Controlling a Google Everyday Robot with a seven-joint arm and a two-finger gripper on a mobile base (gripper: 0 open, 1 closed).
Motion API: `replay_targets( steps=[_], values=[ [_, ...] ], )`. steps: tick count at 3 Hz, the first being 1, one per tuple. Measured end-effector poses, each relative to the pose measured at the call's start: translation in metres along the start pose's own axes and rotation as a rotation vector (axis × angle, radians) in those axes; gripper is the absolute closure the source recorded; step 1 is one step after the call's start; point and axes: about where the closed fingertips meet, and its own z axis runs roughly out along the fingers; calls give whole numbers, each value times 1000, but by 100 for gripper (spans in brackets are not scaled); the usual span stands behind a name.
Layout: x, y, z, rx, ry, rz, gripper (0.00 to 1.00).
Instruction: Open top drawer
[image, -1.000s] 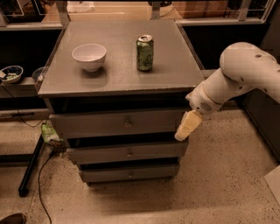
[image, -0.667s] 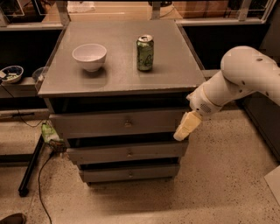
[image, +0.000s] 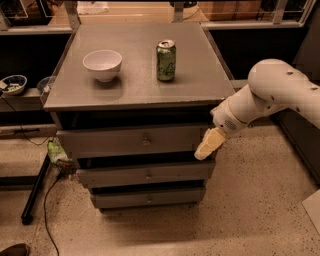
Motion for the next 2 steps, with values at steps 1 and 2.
replay_targets(
  steps=[1, 2],
  values=[
    [-3, -1, 2, 21, 3, -6, 0],
    [-6, -6, 18, 14, -13, 10, 0]
  ],
)
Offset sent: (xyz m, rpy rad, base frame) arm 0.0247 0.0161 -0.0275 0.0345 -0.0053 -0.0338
